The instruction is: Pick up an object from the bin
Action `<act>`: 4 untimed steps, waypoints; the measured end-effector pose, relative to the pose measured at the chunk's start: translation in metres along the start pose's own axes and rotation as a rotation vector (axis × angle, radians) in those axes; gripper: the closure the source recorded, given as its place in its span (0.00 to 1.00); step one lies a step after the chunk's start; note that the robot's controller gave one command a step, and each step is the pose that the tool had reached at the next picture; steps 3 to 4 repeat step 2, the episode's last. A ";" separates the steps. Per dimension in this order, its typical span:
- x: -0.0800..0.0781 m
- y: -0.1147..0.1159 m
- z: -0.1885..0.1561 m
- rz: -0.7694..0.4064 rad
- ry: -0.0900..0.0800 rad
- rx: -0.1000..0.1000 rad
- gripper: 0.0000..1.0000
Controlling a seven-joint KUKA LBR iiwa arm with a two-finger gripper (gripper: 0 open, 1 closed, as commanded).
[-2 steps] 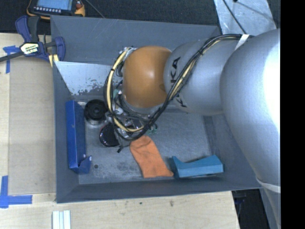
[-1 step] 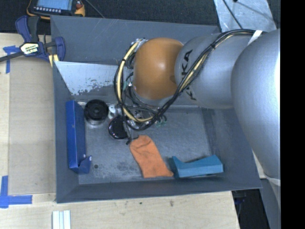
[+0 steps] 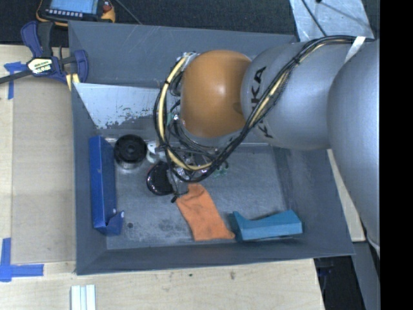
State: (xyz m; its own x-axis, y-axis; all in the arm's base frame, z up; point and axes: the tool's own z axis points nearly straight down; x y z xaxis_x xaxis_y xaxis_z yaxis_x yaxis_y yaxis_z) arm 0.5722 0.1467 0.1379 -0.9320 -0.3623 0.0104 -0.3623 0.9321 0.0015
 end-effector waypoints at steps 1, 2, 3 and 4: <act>-0.026 0.016 -0.050 -0.051 -0.014 0.002 1.00; -0.010 0.039 -0.066 -0.048 -0.011 0.002 1.00; -0.010 0.039 -0.066 -0.048 -0.011 0.002 1.00; -0.010 0.039 -0.066 -0.048 -0.011 0.002 1.00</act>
Offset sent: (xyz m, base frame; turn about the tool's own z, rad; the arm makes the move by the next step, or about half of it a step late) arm -0.0187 0.0503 0.0758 -0.0477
